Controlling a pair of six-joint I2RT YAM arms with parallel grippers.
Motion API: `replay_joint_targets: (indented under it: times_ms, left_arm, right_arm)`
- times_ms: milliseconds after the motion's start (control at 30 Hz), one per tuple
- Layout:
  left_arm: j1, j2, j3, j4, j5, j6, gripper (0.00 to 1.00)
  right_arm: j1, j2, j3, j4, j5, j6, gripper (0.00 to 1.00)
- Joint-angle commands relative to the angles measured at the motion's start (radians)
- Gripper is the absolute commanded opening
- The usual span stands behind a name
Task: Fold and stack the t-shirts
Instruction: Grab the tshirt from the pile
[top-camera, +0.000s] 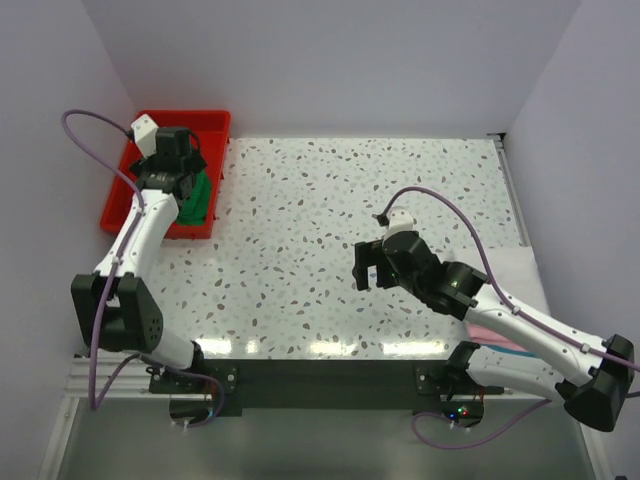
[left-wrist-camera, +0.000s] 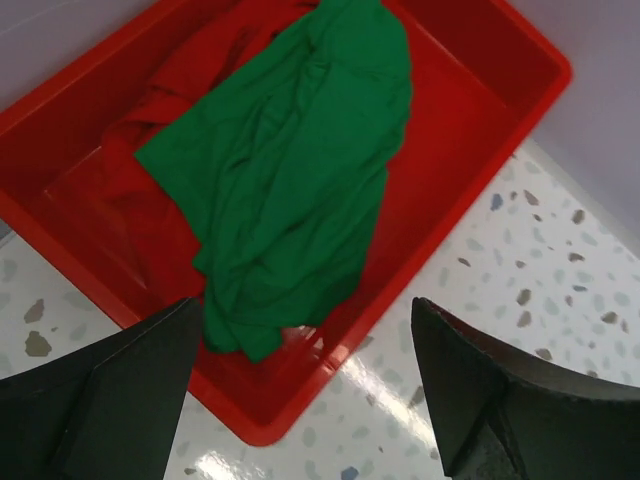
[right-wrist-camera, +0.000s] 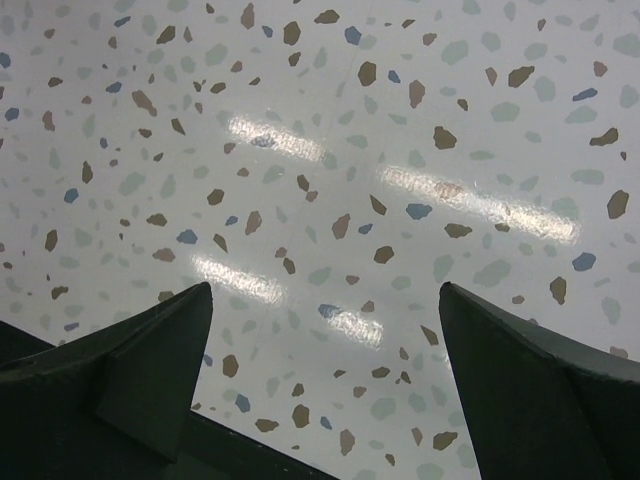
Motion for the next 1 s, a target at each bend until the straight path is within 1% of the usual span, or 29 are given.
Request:
replay_joint_targets:
  times_ms: [0,33,133,167,367,467,500,567,600,667,700,767,800,833,867,933,967]
  left_arm:
    - [0.098,0.126,0.080,-0.009,-0.024,-0.015,0.89]
    - [0.130,0.176,0.092,-0.011,0.007,-0.022,0.87]
    - [0.164,0.245,0.109,0.012,0.025,-0.009,0.85]
    - [0.170,0.294,0.132,0.011,0.034,-0.003,0.85]
    - [0.206,0.457,0.230,-0.020,0.106,0.020,0.79]
    - [0.216,0.514,0.264,-0.045,0.145,0.011,0.73]
    - [0.221,0.523,0.272,-0.051,0.149,0.008,0.67]
    - [0.226,0.537,0.278,-0.048,0.165,0.006,0.61]
    - [0.229,0.539,0.280,-0.046,0.178,0.006,0.56]
    - [0.229,0.551,0.287,-0.043,0.200,0.008,0.51]
    - [0.230,0.557,0.295,-0.049,0.203,0.008,0.44]
    - [0.233,0.571,0.316,-0.068,0.208,0.011,0.36]
    - [0.233,0.571,0.323,-0.071,0.208,0.014,0.28]
    - [0.235,0.571,0.330,-0.080,0.211,0.020,0.22]
    - [0.238,0.562,0.347,-0.081,0.218,0.024,0.14]
    - [0.241,0.539,0.391,-0.097,0.222,0.038,0.07]
    - [0.241,0.530,0.413,-0.103,0.225,0.043,0.01]
  right_arm:
    - [0.001,0.010,0.012,0.021,-0.035,-0.017,0.99]
    - [0.001,0.010,0.004,0.021,-0.040,-0.014,0.99]
    - [0.000,0.011,-0.011,0.024,-0.047,-0.008,0.99]
    - [0.001,0.011,-0.016,0.030,-0.055,-0.009,0.99]
    - [0.001,0.036,-0.025,0.027,-0.058,-0.003,0.99]
    - [0.000,0.040,-0.027,0.030,-0.052,0.000,0.99]
    - [0.001,0.042,-0.027,0.031,-0.055,0.000,0.99]
    - [0.000,0.042,-0.027,0.031,-0.052,0.000,0.99]
    - [0.001,0.043,-0.027,0.031,-0.054,0.000,0.99]
    - [0.001,0.048,-0.025,0.033,-0.054,0.001,0.99]
    - [0.001,0.049,-0.024,0.035,-0.054,0.003,0.99]
    - [0.001,0.057,-0.021,0.035,-0.061,0.007,0.99]
    - [0.000,0.060,-0.019,0.033,-0.064,0.010,0.99]
    - [0.001,0.060,-0.019,0.035,-0.067,0.012,0.99]
    - [0.001,0.060,-0.018,0.033,-0.070,0.014,0.99]
    - [0.000,0.060,-0.016,0.036,-0.072,0.014,0.99]
    - [0.001,0.060,-0.013,0.038,-0.072,0.015,0.99]
